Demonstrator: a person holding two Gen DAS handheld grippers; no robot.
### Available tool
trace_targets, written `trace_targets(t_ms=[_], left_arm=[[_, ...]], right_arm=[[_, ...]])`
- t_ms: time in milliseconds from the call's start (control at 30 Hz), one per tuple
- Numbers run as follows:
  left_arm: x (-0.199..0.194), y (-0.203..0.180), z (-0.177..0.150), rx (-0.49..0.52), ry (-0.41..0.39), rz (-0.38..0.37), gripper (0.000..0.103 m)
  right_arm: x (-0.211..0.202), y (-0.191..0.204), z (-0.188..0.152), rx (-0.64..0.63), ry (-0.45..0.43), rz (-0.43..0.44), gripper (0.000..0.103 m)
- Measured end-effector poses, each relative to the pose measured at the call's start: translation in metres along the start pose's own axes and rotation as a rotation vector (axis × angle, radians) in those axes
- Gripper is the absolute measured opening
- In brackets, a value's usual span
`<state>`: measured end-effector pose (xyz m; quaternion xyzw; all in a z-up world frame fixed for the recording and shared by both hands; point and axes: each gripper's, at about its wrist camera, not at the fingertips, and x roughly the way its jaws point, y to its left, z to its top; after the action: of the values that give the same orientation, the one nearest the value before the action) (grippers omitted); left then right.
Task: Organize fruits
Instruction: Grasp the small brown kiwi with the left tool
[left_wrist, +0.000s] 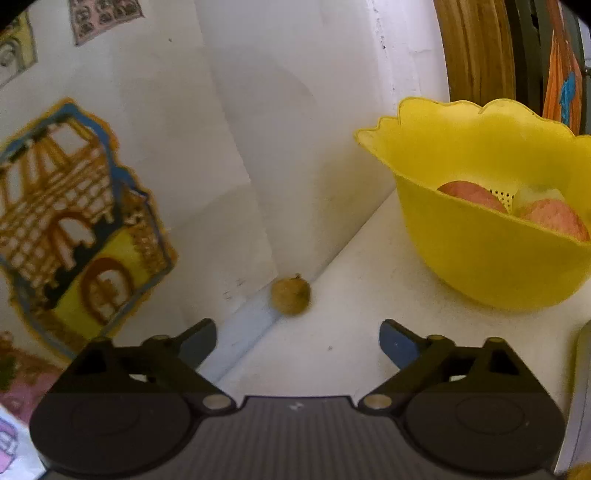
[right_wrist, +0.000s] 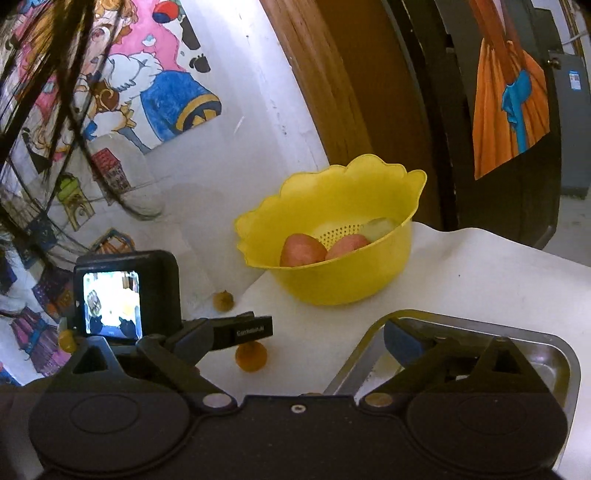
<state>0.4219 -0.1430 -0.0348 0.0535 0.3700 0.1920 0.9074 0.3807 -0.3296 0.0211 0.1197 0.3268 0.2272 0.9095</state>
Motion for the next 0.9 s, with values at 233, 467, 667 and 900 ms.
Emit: trace_targets(t_ms=[233, 467, 667, 900], left_arm=[[0.016, -0.004, 0.008, -0.036, 0.005, -0.035, 0.076], [0.037, -0.003, 0.019, -0.101, 0.026, -0.021, 0.061], [0.043, 0.005, 0.017, -0.152, 0.046, -0.022, 0.033], [0.042, 0.015, 0.011, -0.175, 0.046, -0.056, 0.022]], right_arm=[[0.003, -0.005, -0.003, 0.022, -0.011, -0.039, 0.101], [0.007, -0.003, -0.007, 0.034, 0.005, -0.037, 0.101], [0.007, 0.000, -0.011, 0.041, 0.012, -0.040, 0.101], [0.008, 0.003, -0.015, 0.050, 0.032, -0.045, 0.101]])
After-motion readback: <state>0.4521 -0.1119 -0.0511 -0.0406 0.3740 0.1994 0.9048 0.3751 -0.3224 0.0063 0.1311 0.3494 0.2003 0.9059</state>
